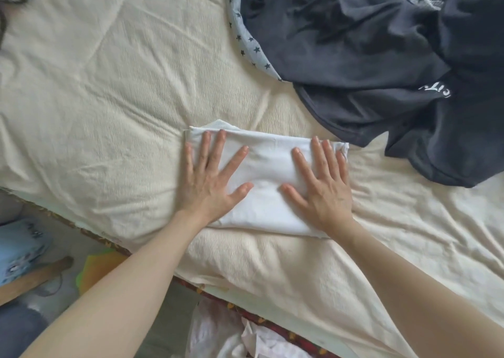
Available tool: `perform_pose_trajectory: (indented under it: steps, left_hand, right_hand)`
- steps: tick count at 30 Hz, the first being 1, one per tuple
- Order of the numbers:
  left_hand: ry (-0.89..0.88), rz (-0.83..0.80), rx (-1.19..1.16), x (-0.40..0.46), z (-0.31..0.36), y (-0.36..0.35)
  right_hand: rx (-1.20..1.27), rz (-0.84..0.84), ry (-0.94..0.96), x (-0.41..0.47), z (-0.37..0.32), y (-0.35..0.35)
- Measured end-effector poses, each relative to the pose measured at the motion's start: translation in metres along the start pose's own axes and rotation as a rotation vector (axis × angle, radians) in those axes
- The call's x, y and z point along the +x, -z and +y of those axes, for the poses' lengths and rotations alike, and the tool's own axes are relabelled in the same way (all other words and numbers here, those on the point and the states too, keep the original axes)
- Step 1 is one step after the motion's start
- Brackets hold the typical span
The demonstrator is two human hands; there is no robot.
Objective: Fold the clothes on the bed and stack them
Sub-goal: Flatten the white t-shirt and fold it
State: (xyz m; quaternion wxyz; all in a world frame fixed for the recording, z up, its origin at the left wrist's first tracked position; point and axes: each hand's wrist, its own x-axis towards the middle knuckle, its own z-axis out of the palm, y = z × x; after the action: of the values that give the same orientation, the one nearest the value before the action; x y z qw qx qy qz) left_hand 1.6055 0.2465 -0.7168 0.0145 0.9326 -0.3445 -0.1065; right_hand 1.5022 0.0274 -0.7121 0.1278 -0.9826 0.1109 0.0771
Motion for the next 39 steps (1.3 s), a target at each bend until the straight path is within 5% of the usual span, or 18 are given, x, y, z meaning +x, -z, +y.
perform_pose_trajectory:
  steps: [6,10,13,20,25,31,39]
  left_hand:
    - [0.008,-0.149,-0.041,0.003,0.003,0.022]
    - [0.178,-0.157,-0.215,-0.019,-0.002,0.034]
    - [0.455,-0.163,-0.598,-0.044,-0.008,0.041]
    - [0.614,-0.117,-0.805,-0.038,-0.012,0.054]
    - [0.854,-0.054,-1.244,-0.024,-0.021,0.061]
    - [0.863,-0.042,-1.198,-0.026,-0.017,0.067]
    - [0.817,0.016,-1.141,-0.045,-0.002,0.112]
  right_hand:
    - [0.045,-0.14,-0.025,0.004,-0.005,0.02]
    - [0.228,0.037,-0.014,-0.013,-0.001,0.041]
    - [0.44,0.112,-0.182,-0.039,-0.002,0.05]
    - [0.877,0.042,-0.62,-0.037,-0.013,0.056]
    - [0.972,0.033,-0.83,-0.024,-0.006,0.059]
    - [1.072,-0.133,-0.882,-0.022,0.003,0.063]
    - [1.123,0.032,-0.835,-0.048,-0.02,0.1]
